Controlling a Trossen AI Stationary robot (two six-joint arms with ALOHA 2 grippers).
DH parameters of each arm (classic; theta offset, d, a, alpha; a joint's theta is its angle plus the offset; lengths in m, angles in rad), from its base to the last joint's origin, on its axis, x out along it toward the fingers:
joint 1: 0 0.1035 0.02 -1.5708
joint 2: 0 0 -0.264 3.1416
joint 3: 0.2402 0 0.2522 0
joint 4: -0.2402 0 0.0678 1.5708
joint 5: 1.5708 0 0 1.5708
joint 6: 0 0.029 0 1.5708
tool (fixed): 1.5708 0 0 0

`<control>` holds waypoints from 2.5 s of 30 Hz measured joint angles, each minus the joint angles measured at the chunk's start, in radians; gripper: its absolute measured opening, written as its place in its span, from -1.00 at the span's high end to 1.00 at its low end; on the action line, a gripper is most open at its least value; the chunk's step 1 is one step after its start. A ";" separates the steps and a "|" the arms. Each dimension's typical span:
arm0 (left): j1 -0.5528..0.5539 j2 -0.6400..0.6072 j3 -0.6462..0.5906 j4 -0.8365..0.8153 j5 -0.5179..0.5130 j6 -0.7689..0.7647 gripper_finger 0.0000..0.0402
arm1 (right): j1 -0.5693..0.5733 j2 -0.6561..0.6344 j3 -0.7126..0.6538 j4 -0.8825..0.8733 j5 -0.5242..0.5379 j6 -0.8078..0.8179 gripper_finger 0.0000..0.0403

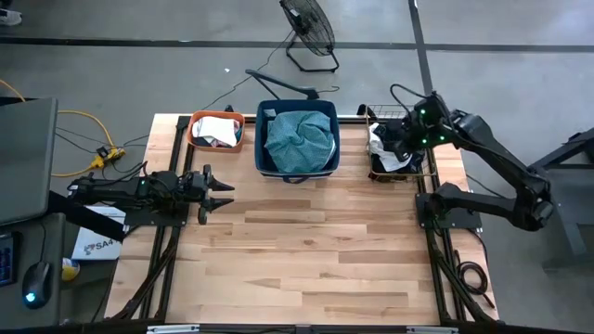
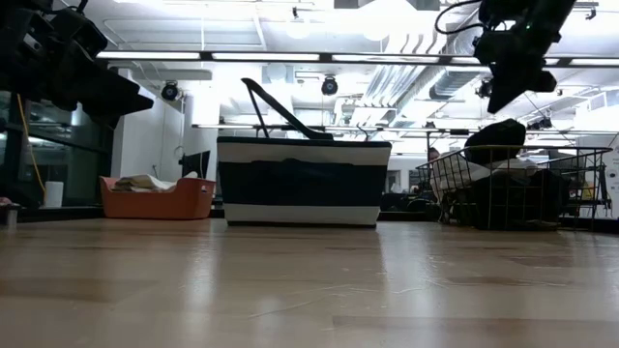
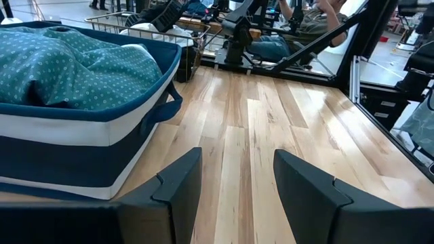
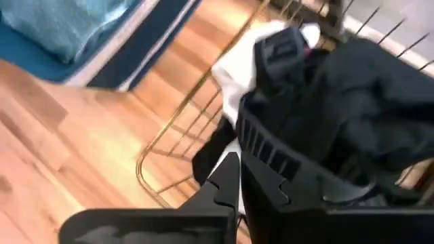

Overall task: Pick & Place Cloths
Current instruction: Put the black boxer into the wire basket, then return to Home Position

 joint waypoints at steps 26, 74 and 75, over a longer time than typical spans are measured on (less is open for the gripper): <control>0.000 0.000 0.000 -0.002 -0.011 -0.004 0.11 | -0.032 0.094 -0.298 0.367 0.198 0.117 0.98; 0.000 0.000 -0.005 0.101 -0.203 0.116 0.11 | 0.668 -0.443 -0.991 1.674 -0.126 0.341 0.98; 0.000 0.000 -0.005 0.110 -0.224 0.121 0.11 | 0.663 -0.462 -0.999 1.675 -0.138 0.341 0.98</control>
